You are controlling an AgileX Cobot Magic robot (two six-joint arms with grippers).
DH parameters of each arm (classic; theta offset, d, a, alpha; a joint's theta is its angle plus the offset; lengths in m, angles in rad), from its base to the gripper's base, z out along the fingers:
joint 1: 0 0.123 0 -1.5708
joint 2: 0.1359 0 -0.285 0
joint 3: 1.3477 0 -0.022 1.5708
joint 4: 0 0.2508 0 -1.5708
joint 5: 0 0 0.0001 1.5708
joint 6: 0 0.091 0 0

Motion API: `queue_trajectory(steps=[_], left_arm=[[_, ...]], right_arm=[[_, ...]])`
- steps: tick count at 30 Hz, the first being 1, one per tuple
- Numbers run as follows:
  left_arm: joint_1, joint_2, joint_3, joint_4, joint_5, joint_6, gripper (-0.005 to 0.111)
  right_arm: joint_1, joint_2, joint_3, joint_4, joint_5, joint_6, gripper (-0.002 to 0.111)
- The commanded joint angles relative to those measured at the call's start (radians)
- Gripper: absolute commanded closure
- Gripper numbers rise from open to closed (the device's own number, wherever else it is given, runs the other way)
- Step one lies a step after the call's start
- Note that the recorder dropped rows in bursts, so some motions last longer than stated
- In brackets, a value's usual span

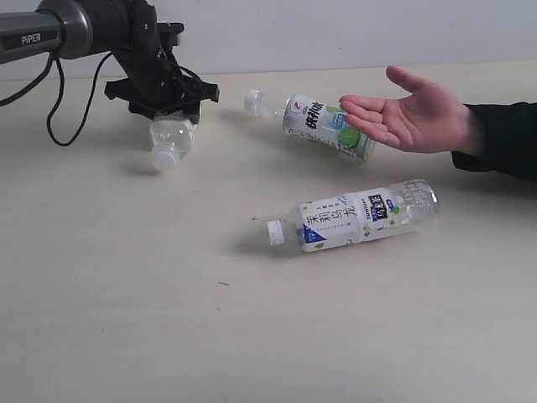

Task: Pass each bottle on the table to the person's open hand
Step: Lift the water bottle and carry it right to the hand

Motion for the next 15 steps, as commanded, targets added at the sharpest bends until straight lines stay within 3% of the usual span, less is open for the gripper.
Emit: queue_trajectory(steps=[1,9,15], left_arm=[[-0.001,-0.045,-0.004,0.009,0.047,0.004,0.107],[-0.032,-0.18,-0.004,0.019,0.205,0.004,0.107],[-0.133,-0.313,0.047,0.019,0.241,0.023,0.107]], right_arm=[[-0.004,-0.006,0.005,-0.001,-0.01,-0.002,0.108],[-0.004,-0.006,0.005,-0.001,-0.01,0.0,0.108],[-0.004,-0.006,0.005,-0.001,-0.01,0.0,0.108]])
